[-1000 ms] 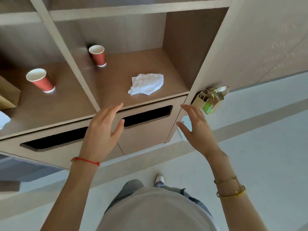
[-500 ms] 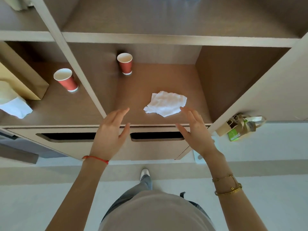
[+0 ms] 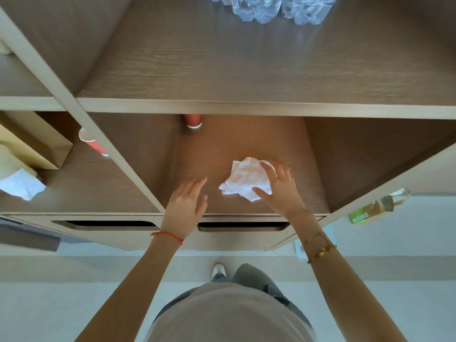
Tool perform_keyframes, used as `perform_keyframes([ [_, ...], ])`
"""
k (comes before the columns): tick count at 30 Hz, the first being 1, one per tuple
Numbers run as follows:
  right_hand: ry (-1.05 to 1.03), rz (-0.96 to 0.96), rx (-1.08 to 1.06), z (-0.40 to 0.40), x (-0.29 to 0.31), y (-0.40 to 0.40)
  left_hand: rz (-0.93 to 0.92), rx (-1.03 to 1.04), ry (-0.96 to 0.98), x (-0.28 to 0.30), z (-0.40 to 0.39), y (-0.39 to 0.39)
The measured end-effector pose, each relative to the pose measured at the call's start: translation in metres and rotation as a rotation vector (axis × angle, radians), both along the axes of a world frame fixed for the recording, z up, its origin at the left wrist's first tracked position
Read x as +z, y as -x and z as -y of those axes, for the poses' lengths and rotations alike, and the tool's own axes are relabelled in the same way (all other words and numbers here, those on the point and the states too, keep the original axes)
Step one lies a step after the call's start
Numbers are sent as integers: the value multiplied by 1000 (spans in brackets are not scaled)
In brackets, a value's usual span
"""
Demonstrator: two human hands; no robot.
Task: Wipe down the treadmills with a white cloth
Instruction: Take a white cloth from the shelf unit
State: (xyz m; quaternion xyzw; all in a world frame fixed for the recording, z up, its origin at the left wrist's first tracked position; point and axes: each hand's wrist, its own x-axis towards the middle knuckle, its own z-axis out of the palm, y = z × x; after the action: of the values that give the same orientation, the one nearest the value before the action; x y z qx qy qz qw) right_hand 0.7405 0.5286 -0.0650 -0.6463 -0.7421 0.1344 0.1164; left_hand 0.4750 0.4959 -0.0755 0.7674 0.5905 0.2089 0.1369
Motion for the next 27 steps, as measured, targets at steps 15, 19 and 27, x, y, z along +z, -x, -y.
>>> perform_keyframes([
  [15, 48, 125, 133, -32, -44, -8, -52, 166, 181, -39, -16, -25],
  [19, -4, 167, 124, -30, -40, -7, -50, 180, 184, -37, -17, -26],
  [27, 51, -49, -44, -11, -14, -17, -22, 114, 86, -21, -10, -33],
])
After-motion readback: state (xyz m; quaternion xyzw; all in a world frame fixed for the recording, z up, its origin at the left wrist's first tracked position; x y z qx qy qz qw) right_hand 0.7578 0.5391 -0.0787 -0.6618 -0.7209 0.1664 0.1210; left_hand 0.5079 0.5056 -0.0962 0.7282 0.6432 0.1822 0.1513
